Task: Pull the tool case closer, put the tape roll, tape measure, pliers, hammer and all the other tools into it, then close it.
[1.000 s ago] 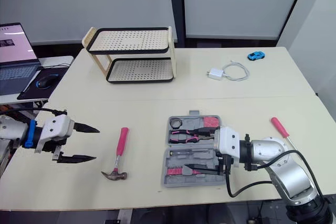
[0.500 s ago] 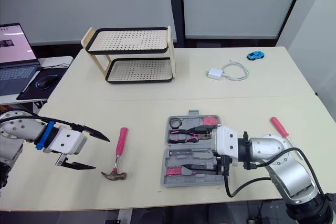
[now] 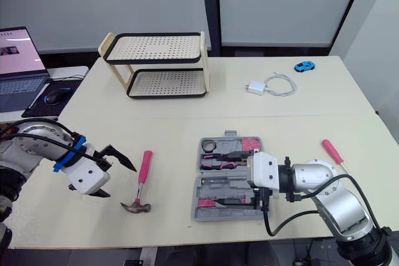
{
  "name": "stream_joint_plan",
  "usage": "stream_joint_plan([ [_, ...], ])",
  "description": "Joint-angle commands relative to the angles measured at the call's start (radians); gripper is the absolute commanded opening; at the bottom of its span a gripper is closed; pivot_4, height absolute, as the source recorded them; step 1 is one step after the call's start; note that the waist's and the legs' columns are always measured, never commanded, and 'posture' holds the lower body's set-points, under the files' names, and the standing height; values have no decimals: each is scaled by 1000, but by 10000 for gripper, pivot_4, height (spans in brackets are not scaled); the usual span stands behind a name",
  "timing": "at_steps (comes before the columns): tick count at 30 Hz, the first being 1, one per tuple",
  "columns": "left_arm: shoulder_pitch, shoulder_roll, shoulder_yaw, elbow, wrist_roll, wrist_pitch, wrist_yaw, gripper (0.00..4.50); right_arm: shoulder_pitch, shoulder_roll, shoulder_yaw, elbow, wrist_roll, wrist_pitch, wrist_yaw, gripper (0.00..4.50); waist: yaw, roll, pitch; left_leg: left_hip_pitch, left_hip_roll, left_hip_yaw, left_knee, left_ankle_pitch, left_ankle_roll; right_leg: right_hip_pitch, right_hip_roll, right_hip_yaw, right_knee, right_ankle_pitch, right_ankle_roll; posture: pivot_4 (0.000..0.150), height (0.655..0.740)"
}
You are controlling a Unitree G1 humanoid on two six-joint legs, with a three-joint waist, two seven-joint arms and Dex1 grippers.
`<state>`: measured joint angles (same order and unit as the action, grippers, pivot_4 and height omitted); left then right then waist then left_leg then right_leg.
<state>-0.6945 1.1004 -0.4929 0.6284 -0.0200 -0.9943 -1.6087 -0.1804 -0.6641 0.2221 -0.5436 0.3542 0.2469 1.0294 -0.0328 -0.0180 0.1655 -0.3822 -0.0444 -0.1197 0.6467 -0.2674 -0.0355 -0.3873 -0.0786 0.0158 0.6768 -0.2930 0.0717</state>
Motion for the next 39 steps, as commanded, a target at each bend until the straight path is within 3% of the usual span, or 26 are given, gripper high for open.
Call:
stream_joint_plan([
  [1, -37, -29, -8, 46, 65, -62, 4, 45000, 10, -14, 3, -23, -13, -23, 6, 44893, 0, 0, 0, 0, 0, 0, 0, 0, 0, 0, 0, 0, 0, 0, 0, 1500, 7400],
  [17, -115, -154, -66, 240, 341, -274, 216, 45000, -23, -10, 4, -74, -11, 54, -32, 44893, 0, 0, 0, 0, 1, -1, 0, 0, 0, -1, 4, 0, 1, 0, 0, 1500, 7400],
  [29, -131, -216, -131, 278, 672, -326, 519, 45000, -22, -18, 12, -68, -26, 49, -26, 44893, 0, -1, 0, 0, 1, -1, 0, 0, 0, 0, 4, -1, 1, 0, 0, 1500, 7400],
  [32, -138, -220, -152, 282, 730, -328, 578, 39141, -19, -23, 12, -67, -27, 46, -24, 45000, 1, 0, -1, 1, 1, -1, 0, 0, 0, 0, 4, -1, 2, 0, 0, 1500, 7400],
  [39, -136, -225, -184, 295, 809, -340, 671, 17377, -22, -37, 21, -59, -43, 31, -16, 45000, 6, 7, -5, 2, 0, -1, 0, 0, 0, 2, 3, 0, 2, 0, 0, 1500, 7400],
])
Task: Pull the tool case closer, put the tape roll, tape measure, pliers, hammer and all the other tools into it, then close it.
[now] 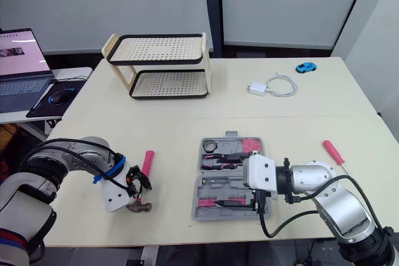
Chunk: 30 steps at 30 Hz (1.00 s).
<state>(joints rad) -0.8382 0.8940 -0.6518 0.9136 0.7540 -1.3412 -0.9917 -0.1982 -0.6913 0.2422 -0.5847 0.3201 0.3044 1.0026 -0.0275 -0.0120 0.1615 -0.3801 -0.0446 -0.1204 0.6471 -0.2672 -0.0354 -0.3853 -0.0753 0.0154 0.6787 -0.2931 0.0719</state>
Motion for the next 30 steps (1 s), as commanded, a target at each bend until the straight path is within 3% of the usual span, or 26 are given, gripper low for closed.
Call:
stream_joint_plan([
  [1, 7, -19, -28, 11, 42, 5, 64, 14880, -5, -11, 0, -17, -8, -27, 13, 45000, 1, 2, -1, 0, 0, 0, 0, 0, 0, 0, 0, 0, 0, 0, 0, 1500, 7400],
  [6, 10, -18, -36, 11, 52, 6, 91, 2078, -7, -12, -1, -9, -8, -35, 17, 45000, 1, 3, -2, 1, 0, 0, 0, 0, 0, 1, 0, 0, 0, 0, 0, 1500, 7400],
  [12, 10, -10, -26, 13, 5, 17, 74, 604, -6, -6, 0, -6, -11, -39, 22, 45000, 1, 3, -2, 1, 0, 0, 0, 0, 0, 1, 0, 0, 0, 0, 0, 1500, 7400],
  [16, 40, 17, 7, -49, -200, 107, -56, 530, -3, -2, 0, 2, -18, -50, 21, 45000, -1, 2, -1, 0, 0, 0, 0, 0, 0, 0, 0, 0, 0, 0, 0, 1500, 7400],
  [20, 129, 68, 58, -242, -415, 322, -198, 530, 8, 3, 7, -4, -23, -52, 9, 45000, -5, -1, 0, -1, 1, -2, 0, 0, 0, -1, 0, 0, 1, 0, 0, 1500, 7400],
  [23, 227, 118, 139, -464, -574, 598, -276, 530, 19, 10, 8, -13, -28, -49, -5, 45000, -8, -3, 2, -2, 2, -4, 0, 0, 0, -3, 1, 0, 1, 0, 0, 1500, 7400],
  [30, 429, 184, 305, -927, -686, 1292, -318, 530, 29, 20, 19, -7, -37, -62, -15, 45000, -16, -3, 2, -2, 3, -6, 0, 0, 0, -2, 2, 0, 1, 0, 0, 1500, 7400],
])
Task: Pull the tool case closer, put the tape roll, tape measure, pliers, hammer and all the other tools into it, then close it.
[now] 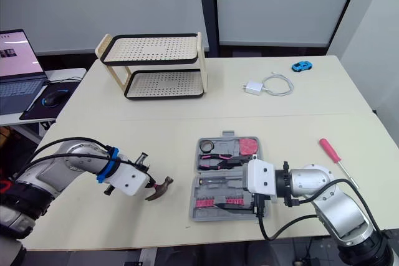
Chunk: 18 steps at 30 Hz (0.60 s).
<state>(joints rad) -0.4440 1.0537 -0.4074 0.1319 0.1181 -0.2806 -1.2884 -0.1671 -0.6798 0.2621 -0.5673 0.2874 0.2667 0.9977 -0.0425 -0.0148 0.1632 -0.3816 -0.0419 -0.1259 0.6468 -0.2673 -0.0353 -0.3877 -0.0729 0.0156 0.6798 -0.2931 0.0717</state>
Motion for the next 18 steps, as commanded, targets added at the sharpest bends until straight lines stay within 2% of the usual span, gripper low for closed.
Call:
stream_joint_plan([
  [1, 53, 28, 74, -189, -57, 303, -26, 530, -1, 10, 0, -25, -5, -24, -10, 45000, -2, 0, 0, 0, 0, 0, 0, 0, 0, 0, 0, 0, 0, 0, 0, 1500, 7400],
  [7, 144, -9, 158, -445, -100, 958, 59, 530, -2, 19, 6, -12, -16, -43, -11, 45000, 0, -1, 1, 0, 0, 0, 0, 0, 0, 0, 1, 0, 0, 0, 0, 1500, 7400],
  [9, 151, -33, 173, -486, -102, 1062, 108, 530, -1, 21, 2, -11, -21, -46, -15, 45000, 1, -1, 1, 0, 0, 0, 0, 0, 0, 0, 1, 0, 0, 0, 0, 1500, 7400],
  [14, 141, -186, 246, -562, -143, 1404, 286, 530, 7, 24, -3, -10, -25, -50, -19, 45000, 9, -3, 1, 0, 0, 0, 1, 0, 0, 0, 1, 0, 0, 0, -1, 1500, 7400],
  [18, 133, -292, 304, -574, -151, 1591, 433, 530, 11, 22, -2, -8, -24, -54, -17, 45000, 11, -3, 1, 0, 1, 0, 0, 0, 0, 0, 1, 1, 0, 0, -1, 1500, 7400],
])
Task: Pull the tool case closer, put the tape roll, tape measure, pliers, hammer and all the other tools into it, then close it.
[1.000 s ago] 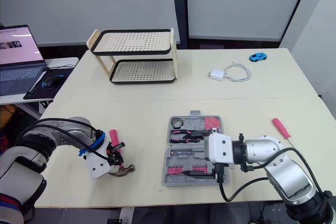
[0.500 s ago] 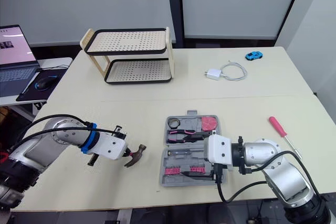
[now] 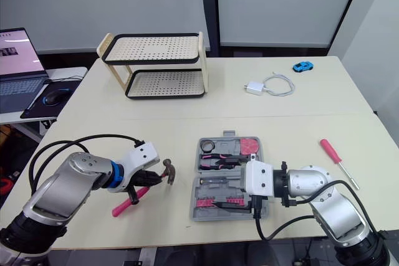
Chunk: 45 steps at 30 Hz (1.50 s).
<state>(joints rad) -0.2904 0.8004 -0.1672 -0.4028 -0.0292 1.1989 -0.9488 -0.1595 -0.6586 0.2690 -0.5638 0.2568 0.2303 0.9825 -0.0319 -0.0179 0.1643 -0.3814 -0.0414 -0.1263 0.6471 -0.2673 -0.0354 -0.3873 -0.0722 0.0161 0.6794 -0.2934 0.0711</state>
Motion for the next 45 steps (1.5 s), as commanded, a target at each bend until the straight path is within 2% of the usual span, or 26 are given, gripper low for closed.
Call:
stream_joint_plan([
  [1, -24, -71, 73, -47, -7, 158, 127, 530, 2, 1, -10, -8, 8, -18, -1, 45000, 0, 0, 0, 0, 0, 0, 0, 0, 0, 0, 0, 0, 0, 0, 0, 1500, 7400],
  [5, -21, -204, 118, -71, -2, 305, 267, 530, -2, 3, -9, -1, 7, -20, 0, 45000, 2, 0, 0, -1, 0, 0, 0, 0, 0, 0, -1, 0, 0, 0, 0, 1500, 7400],
  [11, -14, -361, 140, -51, 1, 321, 437, 530, 0, 4, -8, 6, 6, -26, 0, 45000, 5, -1, 0, 0, 0, -1, 0, 0, -1, 0, -1, 1, -1, 0, 0, 1500, 7400],
  [15, -18, -407, 137, -30, -13, 319, 499, 530, -4, 5, -4, -7, 9, -14, -3, 45000, 6, -1, 0, 0, 0, 0, 0, 0, -1, 0, -2, 1, -1, 0, 0, 1500, 7400],
  [20, 1, -400, 124, -14, -44, 283, 527, 530, -18, 6, -4, -11, 11, 1, -4, 45000, 6, -1, 0, 0, 0, 0, 0, 1, -3, 0, -2, 1, -1, 0, 0, 1500, 7400],
  [22, 0, -392, 125, -8, -51, 269, 535, 7530, -22, 5, -4, -13, 14, 6, -3, 45000, 6, -1, 0, 0, 0, -1, 0, 1, -4, 0, -2, 1, -1, 0, 0, 1500, 7400],
  [28, -11, -354, 154, -58, -113, 294, 515, 24443, -42, 8, -6, -8, 20, 17, 3, 45000, 6, -1, 0, 0, 0, -1, 0, 1, -6, 0, -3, 1, -1, 0, 0, 1500, 7400],
  [33, -34, -265, 260, -197, -197, 402, 462, 38881, -59, 13, -1, 31, 22, -6, 27, 45000, 3, -1, 0, 0, 0, -1, 0, 1, -7, 0, -3, 1, -1, 0, 0, 1500, 7400],
  [35, 12, -230, 319, -277, -238, 407, 430, 44516, -67, 20, 3, 59, 20, -26, 40, 45000, 3, -1, 0, 0, 0, -1, 0, 1, -7, 0, -3, 1, -1, 0, 0, 1500, 7400],
  [37, 86, -218, 394, -352, -266, 383, 404, 44516, -78, 32, 6, 84, 23, -39, 46, 45000, -1, -1, 0, 0, 1, 1, 0, 0, -9, 0, -3, 2, -2, 0, 0, 1500, 7400],
  [39, 224, -209, 501, -435, -297, 274, 346, 44516, -91, 47, 7, 105, 26, -45, 52, 45000, -5, -1, 0, 1, 2, 2, 0, 0, -11, 0, -3, 3, -3, 0, -1, 1500, 7400],
  [42, 398, -234, 645, -515, -351, 145, 270, 44516, -101, 59, 8, 131, 24, -61, 62, 45000, 2, -1, 0, 1, 4, 2, 0, 0, -16, 0, -3, 4, -2, -3, -6, 1500, 7400],
  [45, 566, -275, 769, -560, -426, 72, 189, 44516, -106, 71, 15, 146, 24, -73, 69, 45000, 7, -1, -1, 1, 4, 2, 0, -1, -13, 1, -4, 2, -3, -3, -7, 1500, 7400],
])
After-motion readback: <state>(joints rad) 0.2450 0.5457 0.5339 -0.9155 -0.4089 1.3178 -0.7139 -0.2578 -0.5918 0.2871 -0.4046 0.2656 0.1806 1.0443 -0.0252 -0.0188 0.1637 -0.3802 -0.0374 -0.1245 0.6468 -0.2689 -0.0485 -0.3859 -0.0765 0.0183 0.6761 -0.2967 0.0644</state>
